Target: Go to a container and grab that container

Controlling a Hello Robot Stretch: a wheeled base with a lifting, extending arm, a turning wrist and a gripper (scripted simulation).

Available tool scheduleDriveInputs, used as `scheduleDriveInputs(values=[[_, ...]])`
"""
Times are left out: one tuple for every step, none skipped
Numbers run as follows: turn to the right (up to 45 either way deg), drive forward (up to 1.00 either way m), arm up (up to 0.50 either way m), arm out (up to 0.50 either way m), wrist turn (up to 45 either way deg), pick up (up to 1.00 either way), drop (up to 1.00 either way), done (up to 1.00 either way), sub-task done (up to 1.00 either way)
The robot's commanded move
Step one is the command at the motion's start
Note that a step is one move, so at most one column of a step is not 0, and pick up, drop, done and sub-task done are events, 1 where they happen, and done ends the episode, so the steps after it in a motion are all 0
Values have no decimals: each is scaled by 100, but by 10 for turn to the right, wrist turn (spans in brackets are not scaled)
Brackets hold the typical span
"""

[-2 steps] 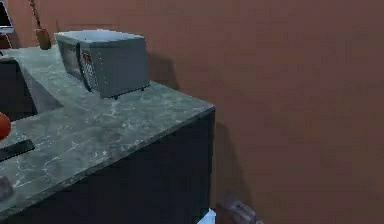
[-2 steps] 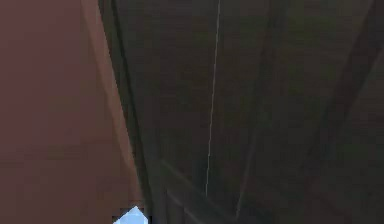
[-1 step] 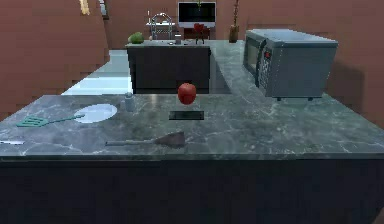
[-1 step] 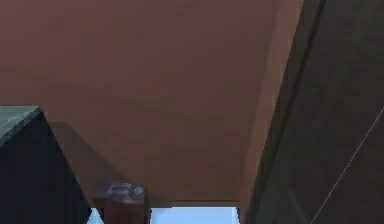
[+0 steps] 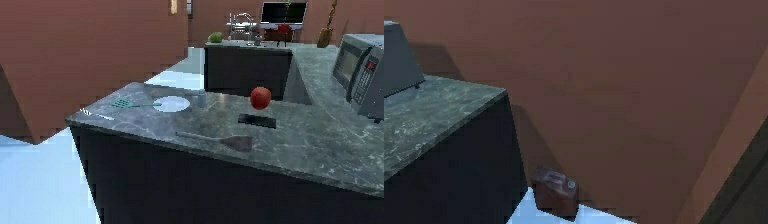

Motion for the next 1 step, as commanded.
scheduleDriveInputs(values=[[0, 0, 10, 0, 0, 0, 0, 0, 0]])
